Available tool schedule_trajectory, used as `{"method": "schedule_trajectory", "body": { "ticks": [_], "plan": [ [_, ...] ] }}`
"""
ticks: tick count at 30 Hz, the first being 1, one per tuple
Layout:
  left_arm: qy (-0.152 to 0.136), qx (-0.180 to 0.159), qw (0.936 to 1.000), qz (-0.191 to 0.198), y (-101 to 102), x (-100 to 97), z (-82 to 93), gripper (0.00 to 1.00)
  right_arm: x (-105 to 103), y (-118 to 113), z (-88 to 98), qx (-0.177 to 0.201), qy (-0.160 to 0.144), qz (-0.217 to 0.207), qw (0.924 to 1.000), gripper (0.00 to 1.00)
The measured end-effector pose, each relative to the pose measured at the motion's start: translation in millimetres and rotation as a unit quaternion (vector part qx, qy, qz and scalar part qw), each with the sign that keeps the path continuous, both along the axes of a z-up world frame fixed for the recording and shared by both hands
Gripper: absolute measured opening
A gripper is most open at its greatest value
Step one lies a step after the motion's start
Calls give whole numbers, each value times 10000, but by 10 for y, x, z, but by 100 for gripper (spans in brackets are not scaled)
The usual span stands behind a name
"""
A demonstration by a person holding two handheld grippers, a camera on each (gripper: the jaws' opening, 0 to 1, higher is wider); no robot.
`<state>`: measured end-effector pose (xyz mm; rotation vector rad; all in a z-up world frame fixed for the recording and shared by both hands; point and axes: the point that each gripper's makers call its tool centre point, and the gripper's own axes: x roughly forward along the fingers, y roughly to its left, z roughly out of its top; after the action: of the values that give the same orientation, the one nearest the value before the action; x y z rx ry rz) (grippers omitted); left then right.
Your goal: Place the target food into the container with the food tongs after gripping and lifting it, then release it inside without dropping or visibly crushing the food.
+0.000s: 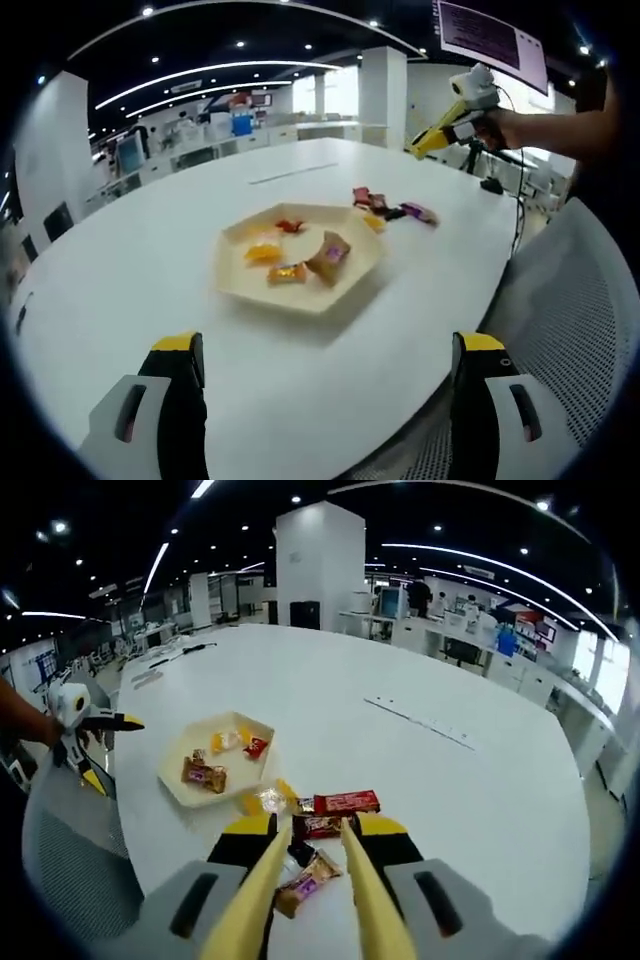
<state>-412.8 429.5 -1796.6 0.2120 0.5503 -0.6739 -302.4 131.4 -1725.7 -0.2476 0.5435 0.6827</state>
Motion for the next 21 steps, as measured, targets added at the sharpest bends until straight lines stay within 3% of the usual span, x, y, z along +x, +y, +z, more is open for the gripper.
{"method": "schedule_trajectory", "body": {
  "ticks": [10, 21],
  "plan": [
    [-7, -1, 10000, 33, 13, 8, 0, 99, -117, -55, -183, -45, 133, -118, 9998, 29],
    [1, 21, 10000, 47, 16, 7, -3, 99, -190, 29, -540, -236, 348, -275, 9987, 29]
  ]
}}
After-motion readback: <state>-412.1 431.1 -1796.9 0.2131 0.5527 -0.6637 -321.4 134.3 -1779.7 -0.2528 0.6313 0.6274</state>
